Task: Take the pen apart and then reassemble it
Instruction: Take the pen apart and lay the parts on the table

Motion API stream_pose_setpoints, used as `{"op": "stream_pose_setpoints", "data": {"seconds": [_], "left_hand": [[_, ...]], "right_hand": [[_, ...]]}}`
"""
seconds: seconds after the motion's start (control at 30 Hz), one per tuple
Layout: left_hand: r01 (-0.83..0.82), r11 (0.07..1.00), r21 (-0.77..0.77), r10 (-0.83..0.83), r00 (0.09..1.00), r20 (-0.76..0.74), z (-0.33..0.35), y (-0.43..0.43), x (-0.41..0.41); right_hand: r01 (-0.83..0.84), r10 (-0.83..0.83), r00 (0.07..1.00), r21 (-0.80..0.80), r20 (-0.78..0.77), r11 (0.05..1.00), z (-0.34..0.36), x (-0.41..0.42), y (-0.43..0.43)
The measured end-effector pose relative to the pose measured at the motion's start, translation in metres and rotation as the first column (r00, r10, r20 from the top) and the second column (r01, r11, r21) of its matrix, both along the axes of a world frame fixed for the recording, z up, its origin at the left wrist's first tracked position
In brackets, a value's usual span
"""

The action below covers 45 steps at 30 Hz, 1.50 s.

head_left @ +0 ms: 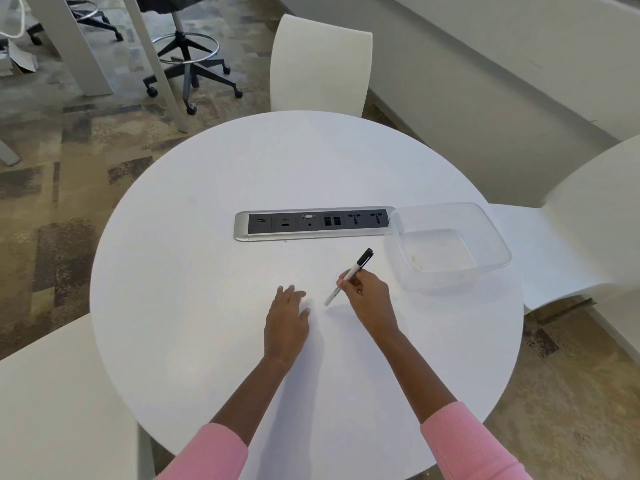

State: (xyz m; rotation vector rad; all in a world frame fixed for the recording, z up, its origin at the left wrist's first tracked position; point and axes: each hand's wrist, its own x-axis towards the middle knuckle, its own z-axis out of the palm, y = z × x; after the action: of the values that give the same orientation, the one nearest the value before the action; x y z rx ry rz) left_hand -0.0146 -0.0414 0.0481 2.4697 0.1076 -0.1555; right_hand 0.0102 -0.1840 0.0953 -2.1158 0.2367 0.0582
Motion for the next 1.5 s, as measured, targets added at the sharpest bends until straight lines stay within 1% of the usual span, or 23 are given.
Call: {"op": "stream_pose_setpoints", "data": {"seconds": [0.07,0.1,0.17,0.27,0.37,0.43,0.57,0.7,0.73,0.8,0.9,0.97,1.0,1.07,1.13,1.2,1.23,1.33,1.37,1.4,1.43,1.47,1.5], "left_hand": [[0.14,0.965,0.222,-0.136,0.99,-0.032,-0.008,0.003,0.002],[0.174,0.939,0.296,-0.178,0.984,-0.012,-0.011,0.005,0.003],[0.185,0.92,0.345,-0.187,0.982,-0.027,-0.024,0.008,0.003],[0.209,0.904,0.372,-0.193,0.978,-0.08,-0.033,0.017,-0.002],[0.163,0.906,0.391,-0.167,0.986,-0.024,-0.043,0.026,-0.005],[0.155,0.91,0.384,-0.16,0.987,-0.018,-0.046,0.029,-0.005],[0.153,0.918,0.365,-0.159,0.987,-0.013,-0.048,0.03,-0.005],[0.113,0.925,0.362,-0.123,0.992,0.006,-0.05,0.031,-0.002],[0.105,0.924,0.367,-0.12,0.993,0.018,-0.05,0.031,-0.002],[0.1,0.927,0.362,-0.119,0.992,0.031,-0.051,0.031,-0.002],[0.101,0.926,0.365,-0.128,0.99,0.051,-0.051,0.03,-0.002],[0.098,0.926,0.366,-0.13,0.99,0.063,-0.053,0.03,-0.002],[0.098,0.926,0.364,-0.13,0.989,0.065,-0.053,0.029,-0.002],[0.095,0.927,0.364,-0.132,0.988,0.077,-0.055,0.03,-0.002],[0.091,0.927,0.365,-0.133,0.987,0.09,-0.056,0.031,-0.002],[0.084,0.926,0.368,-0.133,0.985,0.111,-0.058,0.031,-0.002],[0.08,0.926,0.369,-0.134,0.983,0.124,-0.059,0.03,-0.002],[0.068,0.924,0.377,-0.133,0.98,0.149,-0.06,0.029,-0.002],[0.063,0.923,0.38,-0.132,0.978,0.159,-0.061,0.029,-0.002],[0.058,0.921,0.384,-0.131,0.977,0.166,-0.061,0.029,-0.002],[0.055,0.92,0.389,-0.13,0.977,0.169,-0.061,0.029,-0.003],[0.053,0.919,0.392,-0.13,0.977,0.171,-0.061,0.029,-0.003],[0.052,0.918,0.393,-0.129,0.976,0.174,-0.06,0.029,-0.003]], "right_hand": [[-0.045,0.046,0.999,-0.05,0.025,0.998,0.001,-0.001,0.003],[-0.063,0.066,0.997,-0.077,0.042,0.995,0.001,-0.002,0.005],[-0.08,0.09,0.993,-0.125,0.077,0.989,0.001,-0.003,0.006],[-0.088,0.108,0.985,-0.152,0.131,0.984,0.002,-0.005,0.009],[-0.084,0.119,0.975,-0.181,0.19,0.98,0.0,-0.007,0.011],[-0.097,0.144,0.965,-0.212,0.218,0.972,-0.005,-0.009,0.011],[-0.148,0.204,0.963,-0.291,0.175,0.945,-0.018,-0.012,0.011],[-0.107,0.195,0.946,-0.318,0.26,0.942,-0.02,-0.016,0.012],[-0.113,0.203,0.945,-0.324,0.257,0.939,-0.021,-0.016,0.012],[-0.135,0.205,0.959,-0.321,0.198,0.938,-0.023,-0.016,0.012],[-0.125,0.171,0.974,-0.278,0.147,0.952,-0.023,-0.013,0.011],[-0.093,0.129,0.981,-0.231,0.146,0.969,-0.021,-0.013,0.01],[-0.06,0.085,0.987,-0.178,0.135,0.982,-0.021,-0.013,0.01],[0.035,-0.034,0.996,-0.011,0.08,0.999,-0.019,-0.013,0.008],[0.154,-0.157,0.988,0.169,0.008,0.974,-0.018,-0.013,0.006],[0.286,-0.269,0.958,0.341,-0.097,0.895,-0.018,-0.01,0.003],[0.352,-0.311,0.936,0.435,-0.164,0.829,-0.017,-0.009,0.001],[0.482,-0.328,0.875,0.694,-0.356,0.534,-0.012,-0.007,-0.006],[0.501,-0.312,0.863,0.742,-0.396,0.445,-0.011,-0.008,-0.008],[0.512,-0.3,0.856,0.768,-0.421,0.384,-0.01,-0.008,-0.009],[0.516,-0.294,0.854,0.777,-0.43,0.36,-0.01,-0.008,-0.01],[0.516,-0.298,0.853,0.773,-0.428,0.369,-0.011,-0.007,-0.01],[0.51,-0.31,0.858,0.755,-0.41,0.413,-0.011,-0.007,-0.009]]}}
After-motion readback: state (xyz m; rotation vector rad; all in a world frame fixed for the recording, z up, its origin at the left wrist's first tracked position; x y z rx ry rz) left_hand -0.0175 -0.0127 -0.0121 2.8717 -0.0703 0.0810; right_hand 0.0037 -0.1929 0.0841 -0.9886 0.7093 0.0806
